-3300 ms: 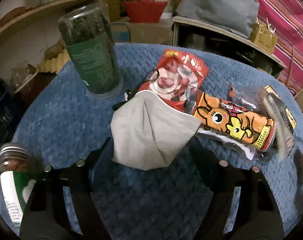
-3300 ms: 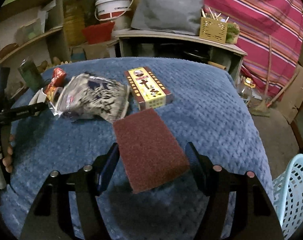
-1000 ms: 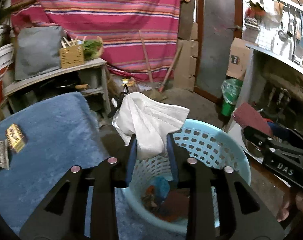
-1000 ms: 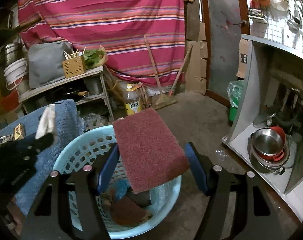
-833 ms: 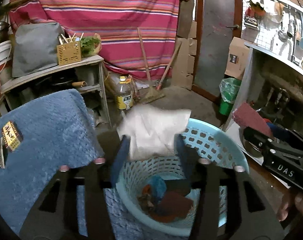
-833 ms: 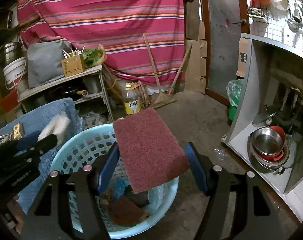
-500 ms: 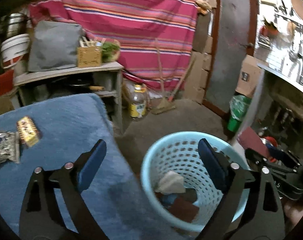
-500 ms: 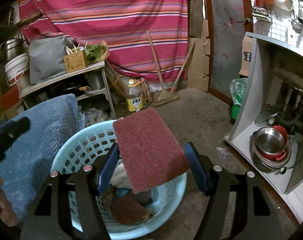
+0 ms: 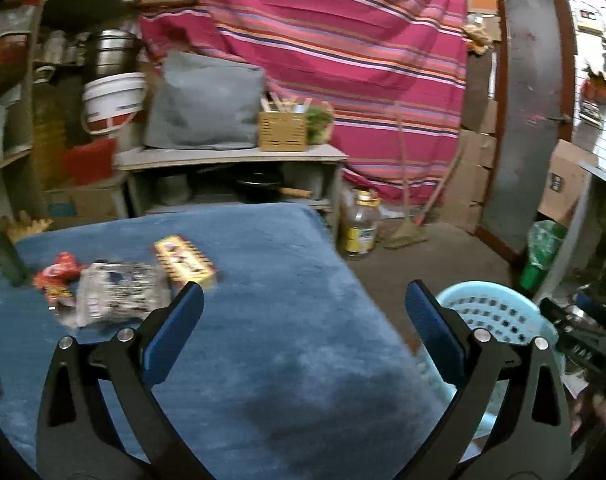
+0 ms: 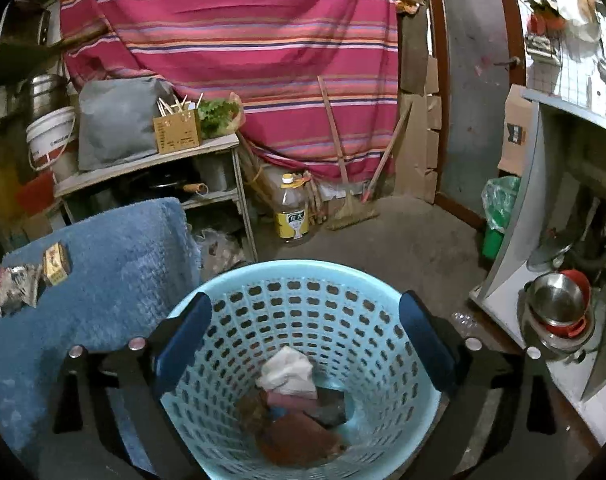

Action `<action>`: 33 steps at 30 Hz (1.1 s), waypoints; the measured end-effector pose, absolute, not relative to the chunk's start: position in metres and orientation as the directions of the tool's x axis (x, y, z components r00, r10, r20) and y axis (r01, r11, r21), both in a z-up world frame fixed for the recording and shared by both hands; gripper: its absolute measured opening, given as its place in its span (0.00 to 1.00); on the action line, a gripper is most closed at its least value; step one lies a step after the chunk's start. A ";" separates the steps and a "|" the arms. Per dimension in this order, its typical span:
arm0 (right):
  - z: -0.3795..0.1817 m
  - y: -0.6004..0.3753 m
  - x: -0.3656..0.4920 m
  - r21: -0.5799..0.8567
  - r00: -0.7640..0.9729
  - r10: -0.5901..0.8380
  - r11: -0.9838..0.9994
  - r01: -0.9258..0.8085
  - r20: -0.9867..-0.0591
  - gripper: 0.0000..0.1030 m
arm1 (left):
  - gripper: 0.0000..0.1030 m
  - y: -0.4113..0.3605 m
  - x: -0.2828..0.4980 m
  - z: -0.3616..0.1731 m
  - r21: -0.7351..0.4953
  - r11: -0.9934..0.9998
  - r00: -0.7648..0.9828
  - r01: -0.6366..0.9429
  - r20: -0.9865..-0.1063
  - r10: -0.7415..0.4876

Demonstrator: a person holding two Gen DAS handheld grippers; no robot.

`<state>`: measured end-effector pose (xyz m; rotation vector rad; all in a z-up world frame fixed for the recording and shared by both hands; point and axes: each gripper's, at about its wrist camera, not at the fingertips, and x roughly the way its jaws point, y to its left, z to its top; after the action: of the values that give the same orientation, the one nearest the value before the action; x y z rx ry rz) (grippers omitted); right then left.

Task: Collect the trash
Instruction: 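Open both tools to drop the white cloth and maroon pad in, then move both tools back over the table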

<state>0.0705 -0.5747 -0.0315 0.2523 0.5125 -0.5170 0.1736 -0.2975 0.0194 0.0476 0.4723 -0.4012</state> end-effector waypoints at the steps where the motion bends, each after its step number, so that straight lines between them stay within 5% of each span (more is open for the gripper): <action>1: -0.029 -0.572 0.070 0.121 0.754 -0.397 0.841 0.527 -0.523 0.93 | 0.95 -0.288 0.175 0.020 -0.047 0.925 0.818 0.376 -0.452 -0.356; 20: -0.003 -0.428 0.127 0.079 0.847 -0.256 0.942 0.327 -0.466 0.95 | 0.95 -0.111 0.200 0.023 0.014 0.994 0.888 0.110 -0.451 -0.092; 33: -0.014 -0.343 0.189 0.007 0.849 -0.145 0.985 0.172 -0.508 0.95 | 0.95 -0.047 0.249 0.001 -0.019 1.000 0.840 -0.001 -0.542 -0.010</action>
<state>0.1886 -0.3430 -0.0142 0.0530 0.5311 -0.1671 0.2493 -0.0471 0.0009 -0.0191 0.5727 -0.0050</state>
